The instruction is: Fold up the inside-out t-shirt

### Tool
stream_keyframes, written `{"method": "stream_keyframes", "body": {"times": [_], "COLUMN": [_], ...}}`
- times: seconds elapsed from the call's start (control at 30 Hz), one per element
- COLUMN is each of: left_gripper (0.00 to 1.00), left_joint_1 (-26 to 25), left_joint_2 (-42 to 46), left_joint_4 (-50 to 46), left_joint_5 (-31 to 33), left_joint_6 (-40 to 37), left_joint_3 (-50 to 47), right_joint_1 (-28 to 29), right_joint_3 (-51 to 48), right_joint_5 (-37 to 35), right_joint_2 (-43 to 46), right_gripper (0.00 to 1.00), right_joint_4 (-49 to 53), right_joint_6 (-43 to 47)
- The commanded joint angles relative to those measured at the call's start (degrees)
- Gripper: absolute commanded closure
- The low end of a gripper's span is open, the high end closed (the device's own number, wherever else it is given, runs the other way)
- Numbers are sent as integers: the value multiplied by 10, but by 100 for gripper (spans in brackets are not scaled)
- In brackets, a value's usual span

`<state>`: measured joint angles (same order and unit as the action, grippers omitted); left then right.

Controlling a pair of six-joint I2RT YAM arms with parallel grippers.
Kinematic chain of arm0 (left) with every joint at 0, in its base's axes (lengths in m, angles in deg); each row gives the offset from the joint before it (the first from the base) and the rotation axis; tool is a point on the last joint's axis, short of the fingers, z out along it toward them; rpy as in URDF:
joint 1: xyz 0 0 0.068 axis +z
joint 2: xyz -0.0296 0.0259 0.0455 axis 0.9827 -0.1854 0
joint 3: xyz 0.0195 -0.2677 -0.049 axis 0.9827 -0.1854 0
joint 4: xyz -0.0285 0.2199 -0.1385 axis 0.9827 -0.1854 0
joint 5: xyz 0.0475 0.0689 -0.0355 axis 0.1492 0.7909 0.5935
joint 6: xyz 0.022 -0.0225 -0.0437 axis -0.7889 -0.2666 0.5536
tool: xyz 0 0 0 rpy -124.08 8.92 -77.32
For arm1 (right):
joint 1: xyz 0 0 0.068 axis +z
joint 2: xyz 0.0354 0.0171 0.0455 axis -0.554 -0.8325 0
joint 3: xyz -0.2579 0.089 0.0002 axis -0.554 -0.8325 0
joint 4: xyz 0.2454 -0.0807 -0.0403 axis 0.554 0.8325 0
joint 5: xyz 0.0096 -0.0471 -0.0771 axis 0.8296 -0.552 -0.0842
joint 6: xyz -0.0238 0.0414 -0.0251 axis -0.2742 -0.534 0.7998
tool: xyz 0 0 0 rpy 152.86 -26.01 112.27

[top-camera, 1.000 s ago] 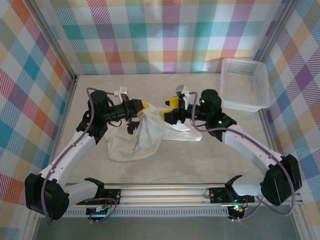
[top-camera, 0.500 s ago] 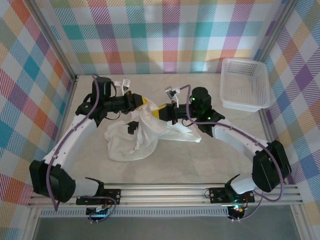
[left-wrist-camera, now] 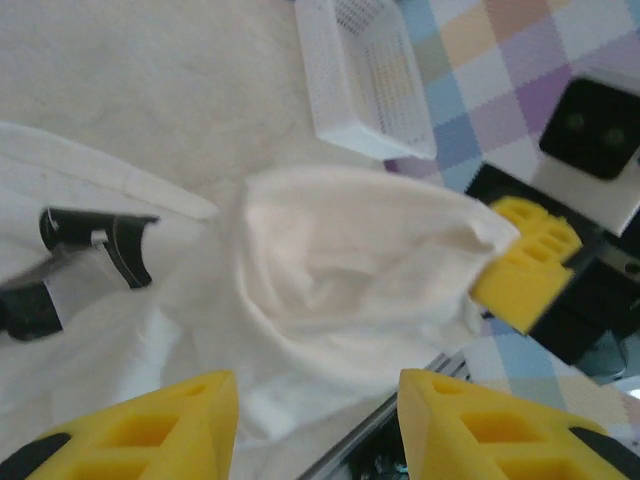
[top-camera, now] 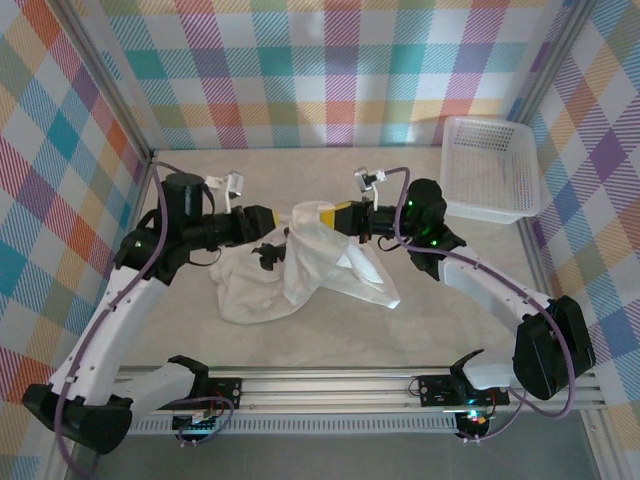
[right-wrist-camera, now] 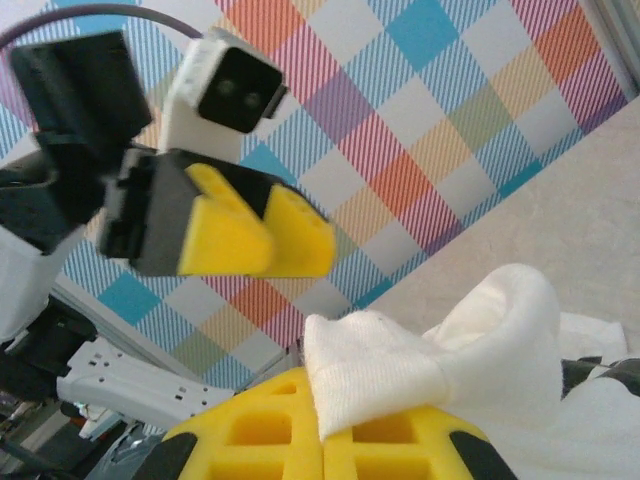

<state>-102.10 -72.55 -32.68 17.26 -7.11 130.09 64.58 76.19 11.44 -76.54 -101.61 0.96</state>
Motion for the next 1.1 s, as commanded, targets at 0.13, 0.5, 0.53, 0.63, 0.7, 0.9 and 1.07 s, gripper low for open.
{"method": "stream_keyframes", "body": {"times": [0.13,0.5,0.53,0.63,0.7,0.9,1.07], "left_gripper": [52,56,75,100,100,100,100], "left_joint_1": [-73,-127,-125,-97,-62,-43,-43], "left_joint_2": [-96,-222,-219,-174,-126,-75,-70], "left_joint_4": [-47,-67,-72,-8,129,450,361], "left_joint_5": [150,164,171,73,-48,-175,-177], "left_joint_6": [65,-16,-18,13,103,317,245], "left_joint_3": [39,73,68,50,11,-66,-100], "right_joint_1": [9,21,17,-4,-11,-11,-11], "right_joint_3": [36,46,42,4,-52,-162,-137], "right_joint_5": [56,61,48,-30,-75,-70,-141], "right_joint_2": [-11,-10,-1,31,46,40,99], "right_gripper": [99,99,99,98,92,53,43], "right_joint_4": [47,92,95,117,107,31,136], "right_joint_6": [44,65,68,81,113,142,192]}}
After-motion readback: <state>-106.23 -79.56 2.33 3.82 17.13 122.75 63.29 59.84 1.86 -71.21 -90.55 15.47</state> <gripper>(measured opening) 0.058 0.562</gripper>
